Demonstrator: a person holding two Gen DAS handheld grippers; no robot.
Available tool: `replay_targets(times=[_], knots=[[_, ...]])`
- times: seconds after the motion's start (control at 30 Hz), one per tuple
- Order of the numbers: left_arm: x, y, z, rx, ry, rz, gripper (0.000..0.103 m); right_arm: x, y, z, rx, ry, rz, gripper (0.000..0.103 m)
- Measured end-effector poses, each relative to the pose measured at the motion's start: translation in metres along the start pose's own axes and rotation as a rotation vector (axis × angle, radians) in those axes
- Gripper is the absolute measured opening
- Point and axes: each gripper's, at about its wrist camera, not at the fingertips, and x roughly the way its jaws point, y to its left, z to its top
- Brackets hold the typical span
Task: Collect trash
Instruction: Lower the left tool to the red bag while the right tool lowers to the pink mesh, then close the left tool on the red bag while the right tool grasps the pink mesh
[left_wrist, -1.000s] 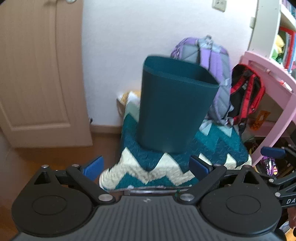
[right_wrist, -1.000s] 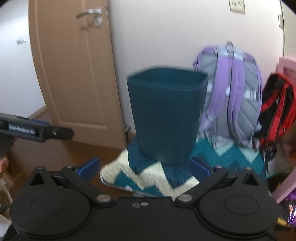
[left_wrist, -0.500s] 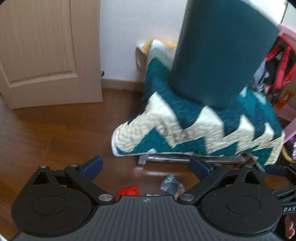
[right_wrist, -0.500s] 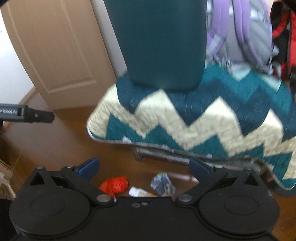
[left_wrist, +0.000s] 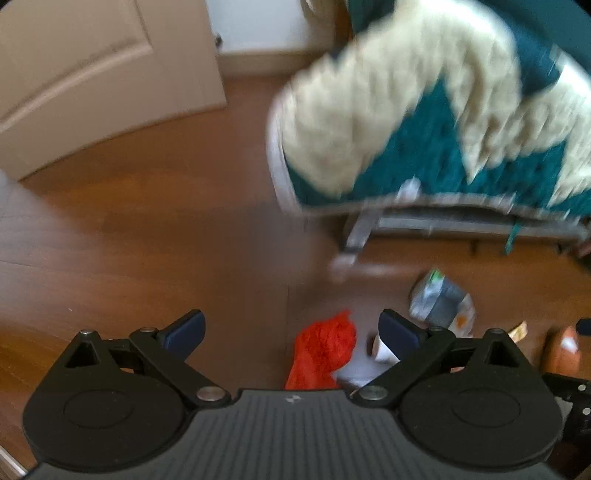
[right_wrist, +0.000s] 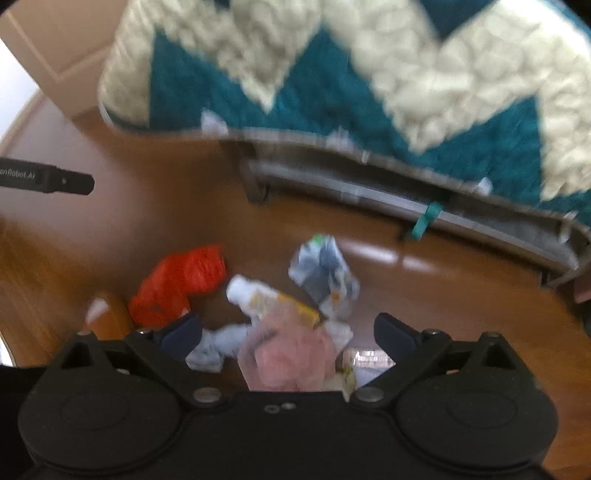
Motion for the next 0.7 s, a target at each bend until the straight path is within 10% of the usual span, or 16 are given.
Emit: replay_targets(times=[0.7], knots=[[0.204,-0.026,-0.058,0.162,0.349,-0.08,0.101,0.157,-0.009,-0.027,0.069,0.317,0.036,0.088]])
